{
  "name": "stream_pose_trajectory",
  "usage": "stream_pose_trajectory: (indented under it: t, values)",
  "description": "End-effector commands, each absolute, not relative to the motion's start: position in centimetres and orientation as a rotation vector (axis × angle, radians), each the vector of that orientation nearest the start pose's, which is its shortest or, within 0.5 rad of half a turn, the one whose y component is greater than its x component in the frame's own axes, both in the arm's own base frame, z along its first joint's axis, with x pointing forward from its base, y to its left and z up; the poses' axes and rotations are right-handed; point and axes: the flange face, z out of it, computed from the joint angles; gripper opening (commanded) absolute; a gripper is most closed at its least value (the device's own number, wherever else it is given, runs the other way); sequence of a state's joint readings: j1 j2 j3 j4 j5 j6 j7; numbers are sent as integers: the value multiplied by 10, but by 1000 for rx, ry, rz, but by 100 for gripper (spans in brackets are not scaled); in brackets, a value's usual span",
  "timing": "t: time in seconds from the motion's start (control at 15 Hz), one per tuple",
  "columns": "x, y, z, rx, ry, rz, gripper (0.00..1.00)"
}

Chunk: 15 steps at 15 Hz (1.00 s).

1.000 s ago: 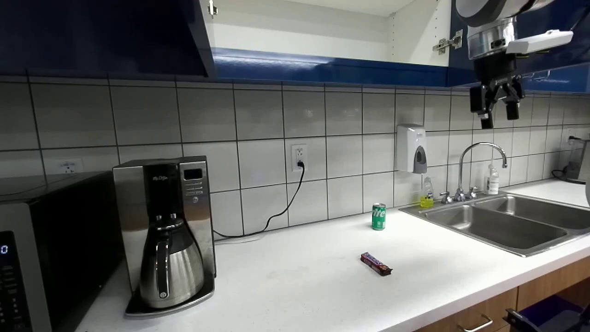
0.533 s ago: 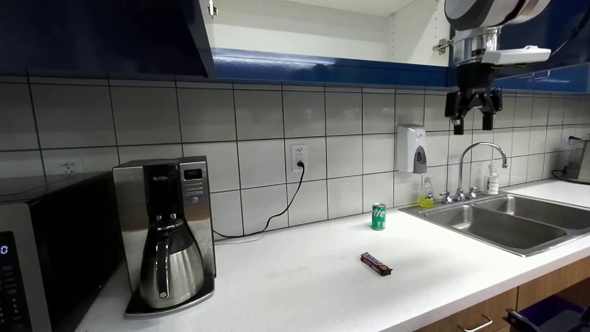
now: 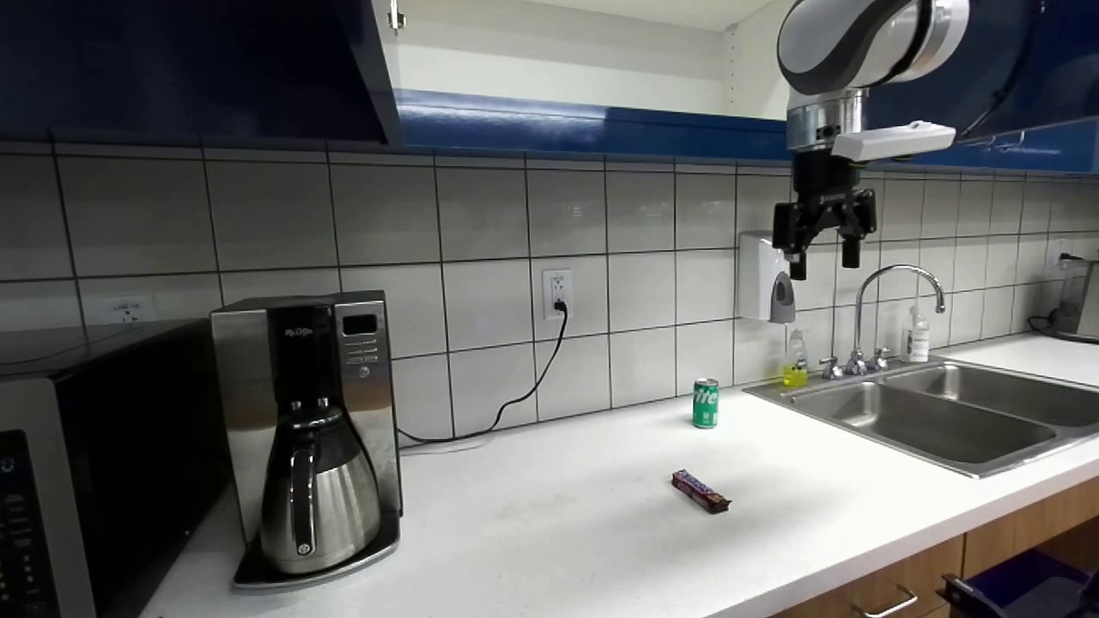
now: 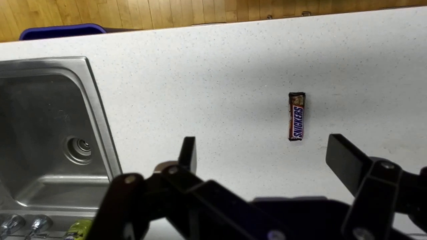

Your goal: Put the purple snack inside the upper cabinet.

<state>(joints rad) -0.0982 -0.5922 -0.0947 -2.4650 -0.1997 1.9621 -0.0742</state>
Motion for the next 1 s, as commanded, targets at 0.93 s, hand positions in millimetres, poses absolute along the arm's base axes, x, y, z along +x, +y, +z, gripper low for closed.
stream_pose_trajectory:
  t: [0.93]
  values:
    - [440,-62,352,-3287,174,168,100]
